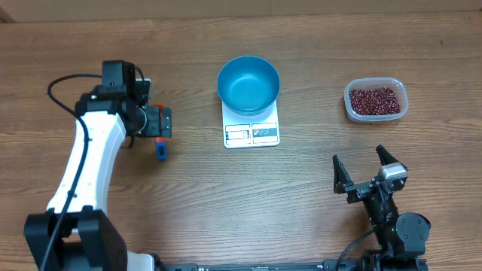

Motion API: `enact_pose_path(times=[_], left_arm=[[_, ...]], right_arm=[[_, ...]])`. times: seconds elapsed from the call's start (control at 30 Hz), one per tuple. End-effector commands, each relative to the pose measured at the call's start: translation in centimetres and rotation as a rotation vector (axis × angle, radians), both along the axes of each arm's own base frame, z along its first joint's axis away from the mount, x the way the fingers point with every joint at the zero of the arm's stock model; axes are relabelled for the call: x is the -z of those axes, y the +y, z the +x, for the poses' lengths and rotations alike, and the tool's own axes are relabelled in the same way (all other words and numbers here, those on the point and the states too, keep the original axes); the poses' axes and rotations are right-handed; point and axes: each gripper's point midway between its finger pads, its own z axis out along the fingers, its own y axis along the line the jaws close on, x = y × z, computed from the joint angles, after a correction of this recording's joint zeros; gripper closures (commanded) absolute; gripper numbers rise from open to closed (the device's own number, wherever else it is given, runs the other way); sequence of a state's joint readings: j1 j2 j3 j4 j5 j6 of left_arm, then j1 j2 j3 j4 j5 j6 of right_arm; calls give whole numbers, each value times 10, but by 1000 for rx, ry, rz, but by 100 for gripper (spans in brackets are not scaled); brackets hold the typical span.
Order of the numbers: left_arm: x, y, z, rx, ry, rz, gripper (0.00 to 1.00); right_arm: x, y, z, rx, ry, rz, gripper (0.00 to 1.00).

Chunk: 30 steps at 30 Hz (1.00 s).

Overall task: Scoop item into bowl and weigh 150g on scale
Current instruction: 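Move the left gripper forward over the red scoop, then lower the left gripper and close it on the red scoop's rim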

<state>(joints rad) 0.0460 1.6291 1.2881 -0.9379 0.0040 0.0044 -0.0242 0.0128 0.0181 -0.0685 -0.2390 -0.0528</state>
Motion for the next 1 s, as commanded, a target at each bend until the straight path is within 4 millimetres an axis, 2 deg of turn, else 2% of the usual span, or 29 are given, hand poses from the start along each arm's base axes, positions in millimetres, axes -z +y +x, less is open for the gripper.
enact_pose_path(times=[0.0, 0.47, 0.63, 0.77, 0.97], left_arm=[[-6, 1, 13, 24, -13, 9, 0], [-18, 6, 49, 19, -15, 23, 0], [-9, 13, 52, 23, 44, 25, 0], [-1, 28, 51, 3, 102, 22, 1], [3, 40, 51, -24, 145, 16, 0]], right_arm=[[1, 1, 0, -4, -6, -1, 0], [1, 1, 0, -3, -6, -1, 0], [1, 1, 0, -4, -6, -1, 0], [1, 1, 0, -4, -6, -1, 0], [1, 1, 0, -4, -6, -1, 0]])
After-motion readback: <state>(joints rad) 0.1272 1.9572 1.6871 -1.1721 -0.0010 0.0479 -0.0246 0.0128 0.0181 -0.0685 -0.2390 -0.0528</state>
